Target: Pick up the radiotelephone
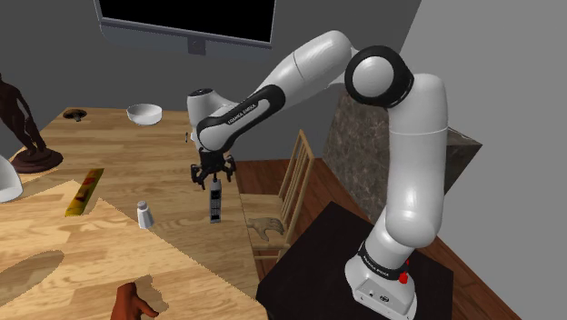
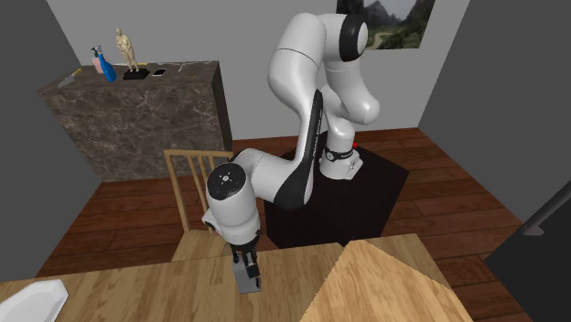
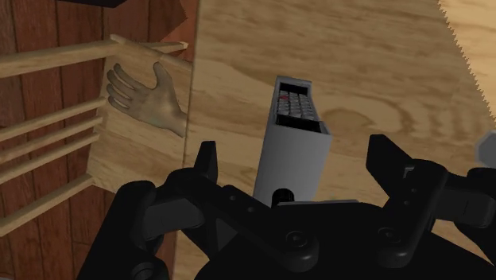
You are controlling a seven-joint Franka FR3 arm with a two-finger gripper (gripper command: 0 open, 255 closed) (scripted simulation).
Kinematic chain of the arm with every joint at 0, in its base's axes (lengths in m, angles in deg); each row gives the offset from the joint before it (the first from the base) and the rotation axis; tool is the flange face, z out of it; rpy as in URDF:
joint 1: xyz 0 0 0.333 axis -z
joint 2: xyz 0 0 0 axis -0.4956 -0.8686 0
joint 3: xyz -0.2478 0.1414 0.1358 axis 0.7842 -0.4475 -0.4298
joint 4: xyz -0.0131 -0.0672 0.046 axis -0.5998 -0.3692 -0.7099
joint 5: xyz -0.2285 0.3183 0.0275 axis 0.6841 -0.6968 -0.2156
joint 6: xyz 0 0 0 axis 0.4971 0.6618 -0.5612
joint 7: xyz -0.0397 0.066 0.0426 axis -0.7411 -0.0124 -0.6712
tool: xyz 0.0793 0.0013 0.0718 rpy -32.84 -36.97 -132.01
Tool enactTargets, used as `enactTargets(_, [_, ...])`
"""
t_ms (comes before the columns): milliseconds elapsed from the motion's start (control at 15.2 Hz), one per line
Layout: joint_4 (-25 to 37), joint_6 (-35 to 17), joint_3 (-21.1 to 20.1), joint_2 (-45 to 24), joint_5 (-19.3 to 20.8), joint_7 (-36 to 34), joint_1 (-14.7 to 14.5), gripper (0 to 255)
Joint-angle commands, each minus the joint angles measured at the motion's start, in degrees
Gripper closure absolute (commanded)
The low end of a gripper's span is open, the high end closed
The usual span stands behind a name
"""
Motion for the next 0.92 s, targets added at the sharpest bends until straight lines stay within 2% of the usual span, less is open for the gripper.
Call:
enactTargets(0, [0.43, -0.78, 0.19, -1.24, 0.38, -0.48, -0.27, 0])
enactTargets(396, [0.18, -3.36, 0.69, -3.65, 1.28, -1.17, -0.61, 0])
enactTargets(462, [0.12, -3.42, 0.69, -3.64, 1.29, -1.19, -0.61, 255])
enactTargets(858, [0.05, -3.47, 0.69, -3.64, 1.30, -1.22, -0.63, 255])
